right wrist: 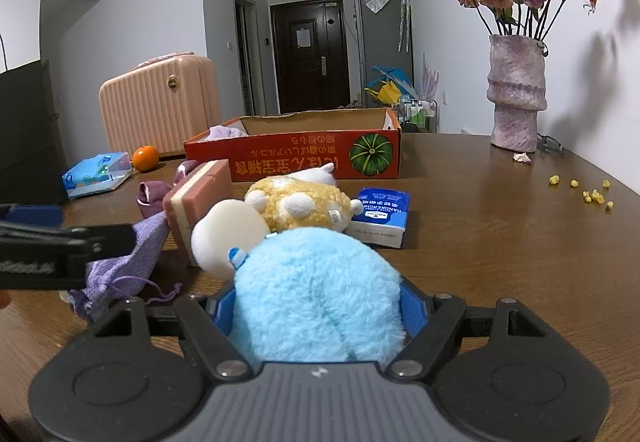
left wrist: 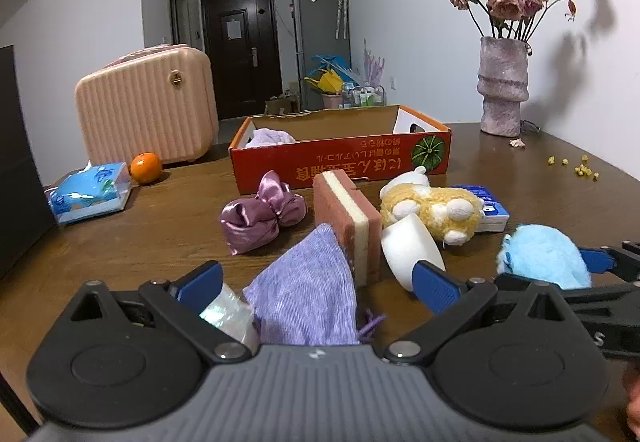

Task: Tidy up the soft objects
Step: 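Close the left gripper on the lilac fabric pouch while the right holds the mitt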

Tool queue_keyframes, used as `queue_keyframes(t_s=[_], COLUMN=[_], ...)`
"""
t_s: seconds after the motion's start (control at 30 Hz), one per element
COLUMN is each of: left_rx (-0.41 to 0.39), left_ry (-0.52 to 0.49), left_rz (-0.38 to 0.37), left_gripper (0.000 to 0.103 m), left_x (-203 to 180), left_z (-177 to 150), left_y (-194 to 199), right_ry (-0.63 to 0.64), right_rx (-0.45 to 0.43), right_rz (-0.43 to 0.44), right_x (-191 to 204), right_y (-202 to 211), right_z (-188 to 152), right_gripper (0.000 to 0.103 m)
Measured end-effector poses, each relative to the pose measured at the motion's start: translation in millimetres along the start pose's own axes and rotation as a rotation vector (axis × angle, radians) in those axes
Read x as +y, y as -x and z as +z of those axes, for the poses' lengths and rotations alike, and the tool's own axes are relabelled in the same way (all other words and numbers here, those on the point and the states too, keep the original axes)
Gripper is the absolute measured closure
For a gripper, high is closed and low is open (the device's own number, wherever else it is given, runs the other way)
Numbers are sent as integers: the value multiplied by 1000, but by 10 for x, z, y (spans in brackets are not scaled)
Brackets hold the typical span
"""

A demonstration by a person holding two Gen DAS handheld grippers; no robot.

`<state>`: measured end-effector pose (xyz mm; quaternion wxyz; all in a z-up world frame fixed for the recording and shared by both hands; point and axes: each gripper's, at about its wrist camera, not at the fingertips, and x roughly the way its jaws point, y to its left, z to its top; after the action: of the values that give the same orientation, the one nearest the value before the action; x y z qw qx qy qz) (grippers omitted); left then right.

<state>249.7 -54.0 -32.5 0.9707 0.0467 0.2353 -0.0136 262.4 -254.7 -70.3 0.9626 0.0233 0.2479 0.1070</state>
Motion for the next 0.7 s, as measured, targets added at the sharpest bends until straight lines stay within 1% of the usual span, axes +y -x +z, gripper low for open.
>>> queue_keyframes(t_s=[0.17,0.27,0.33,0.43,0.63,0.7], left_rx=[19,41,64,96,125,132], left_ry=[-30,-37,-32,-15,-19,-15], left_rz=[-8,-8,-8,-17,-11,-11], left_gripper=[13,17,21,23,24,30], left_x=[-38,-55,-36,22,92,122], left_z=[44,14,-12,-30,-73,-79], left_y=[-219,-341,-413,-487,-563,-575], right_ry=[-5,-4,-3,-2,0,0], right_rx=[6,11,13,15,18,18], right_rz=[3,7,9,11,13,13], right_x=[-3,-1,-1,-2,5,5], right_y=[-13,-27,-33,-39,-45,-45], right_z=[2,5,8,9,8,8], right_gripper=[27,26,27,27,27,27])
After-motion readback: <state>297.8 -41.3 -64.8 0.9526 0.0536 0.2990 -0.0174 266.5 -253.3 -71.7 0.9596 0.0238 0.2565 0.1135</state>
